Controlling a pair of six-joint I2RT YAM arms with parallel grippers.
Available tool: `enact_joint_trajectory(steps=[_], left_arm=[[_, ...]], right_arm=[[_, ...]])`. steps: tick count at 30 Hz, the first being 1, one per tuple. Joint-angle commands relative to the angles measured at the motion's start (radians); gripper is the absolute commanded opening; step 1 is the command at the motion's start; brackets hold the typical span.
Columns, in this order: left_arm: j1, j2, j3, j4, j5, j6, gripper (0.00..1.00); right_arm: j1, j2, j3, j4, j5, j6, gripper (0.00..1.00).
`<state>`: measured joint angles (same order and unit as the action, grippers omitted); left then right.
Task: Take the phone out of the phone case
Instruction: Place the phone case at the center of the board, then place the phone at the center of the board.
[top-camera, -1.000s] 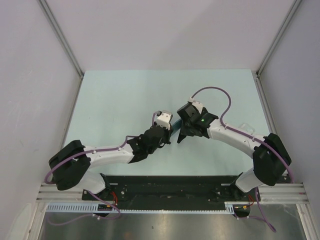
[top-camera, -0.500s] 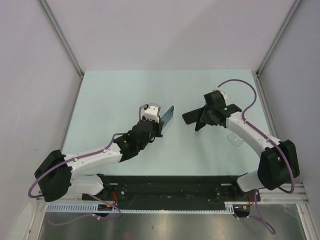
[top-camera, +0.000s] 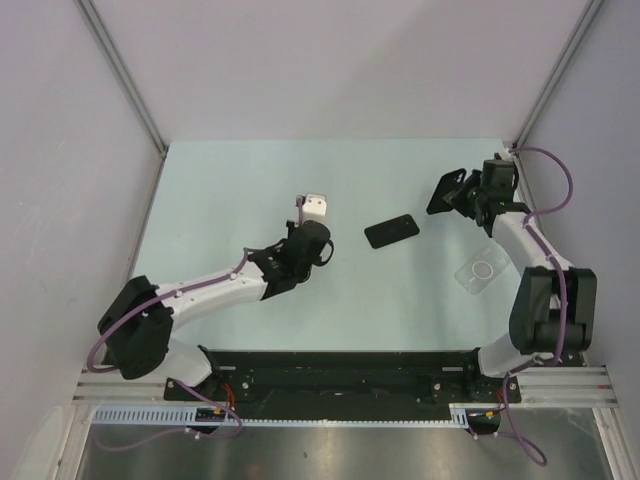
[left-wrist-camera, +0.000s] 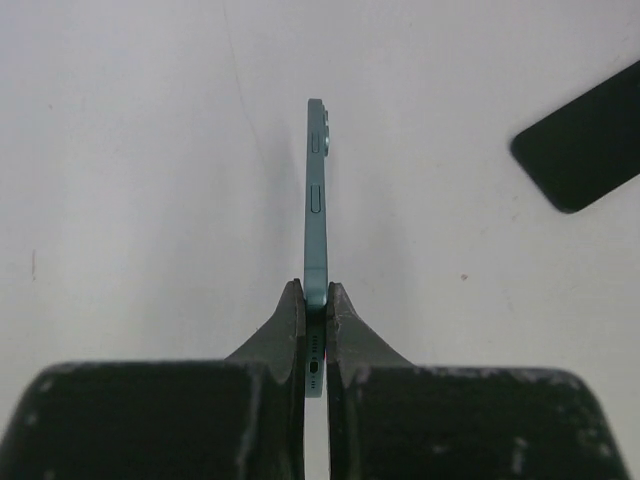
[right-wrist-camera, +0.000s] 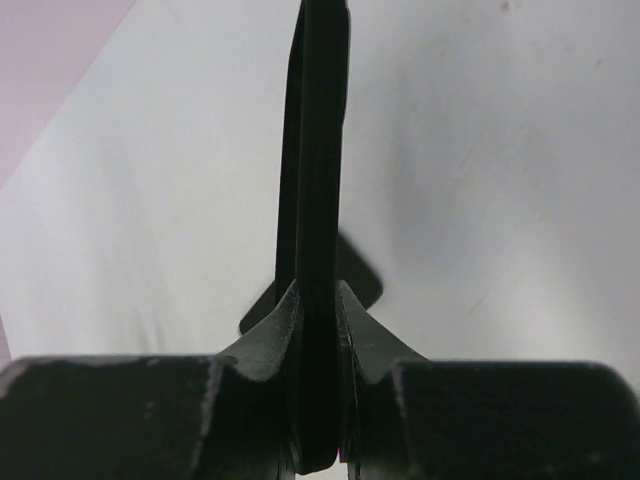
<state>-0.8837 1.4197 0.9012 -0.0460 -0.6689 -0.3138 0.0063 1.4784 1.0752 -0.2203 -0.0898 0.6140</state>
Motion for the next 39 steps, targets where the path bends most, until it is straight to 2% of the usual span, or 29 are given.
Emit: enact_joint_trajectory(steps=[1,4,5,7,8,9,12,15,18,21,22,24,25,27,28,31,34,39], left_arm=[[-0.015,0.027,0.056,-0.126,-0.144,-0.022,0.00],[-0.052,0.071,0.068,-0.187,-0.166,-0.044,0.00],[-0.061,0.100,0.077,-0.211,-0.164,-0.053,0.00],[-0.080,0.134,0.100,-0.280,-0.166,-0.097,0.00],[-0.096,0.148,0.105,-0.299,-0.167,-0.119,0.00],[-0.101,0.178,0.111,-0.320,-0.163,-0.142,0.00],[-0.104,0.244,0.156,-0.419,-0.114,-0.229,0.00],[-0.104,0.286,0.166,-0.422,0.006,-0.226,0.00],[-0.104,0.288,0.142,-0.385,0.121,-0.209,0.03],[-0.104,0.272,0.110,-0.329,0.205,-0.202,0.18],[-0.104,0.259,0.094,-0.316,0.231,-0.191,0.27],[-0.104,0.242,0.076,-0.283,0.309,-0.183,0.35],[-0.104,0.233,0.056,-0.273,0.333,-0.183,0.43],[-0.104,0.203,0.038,-0.256,0.380,-0.188,0.52],[-0.104,0.194,0.021,-0.255,0.415,-0.192,0.62],[-0.106,0.148,-0.008,-0.258,0.472,-0.194,0.73],[-0.109,0.061,-0.051,-0.264,0.505,-0.197,0.79],[-0.109,-0.108,-0.110,-0.279,0.566,-0.200,0.81]], right_arm=[[-0.092,0.144,0.009,0.200,-0.122,0.049,0.00],[-0.111,0.267,0.049,0.210,-0.064,0.056,0.00],[-0.121,0.305,0.084,0.158,-0.061,0.061,0.00],[-0.126,0.373,0.211,0.083,-0.074,0.056,0.09],[-0.126,0.438,0.251,0.011,-0.082,0.046,0.17],[-0.126,0.462,0.284,-0.017,-0.085,0.043,0.38],[-0.126,0.494,0.362,-0.117,-0.028,0.043,0.72],[-0.127,0.464,0.362,-0.175,0.061,0.047,0.83],[-0.131,0.421,0.358,-0.220,0.117,0.043,0.86],[-0.131,0.367,0.332,-0.237,0.168,0.032,0.88],[-0.131,0.324,0.325,-0.240,0.182,0.027,0.88],[-0.131,0.275,0.292,-0.238,0.190,0.024,0.88],[-0.126,0.232,0.282,-0.240,0.206,0.020,0.88],[-0.115,0.186,0.267,-0.261,0.234,0.009,0.88],[-0.099,0.143,0.264,-0.289,0.272,-0.005,0.88],[-0.077,0.082,0.241,-0.330,0.343,-0.011,0.89],[-0.048,-0.007,0.175,-0.364,0.418,0.012,0.94],[0.027,-0.182,0.037,-0.343,0.437,0.026,0.95]])
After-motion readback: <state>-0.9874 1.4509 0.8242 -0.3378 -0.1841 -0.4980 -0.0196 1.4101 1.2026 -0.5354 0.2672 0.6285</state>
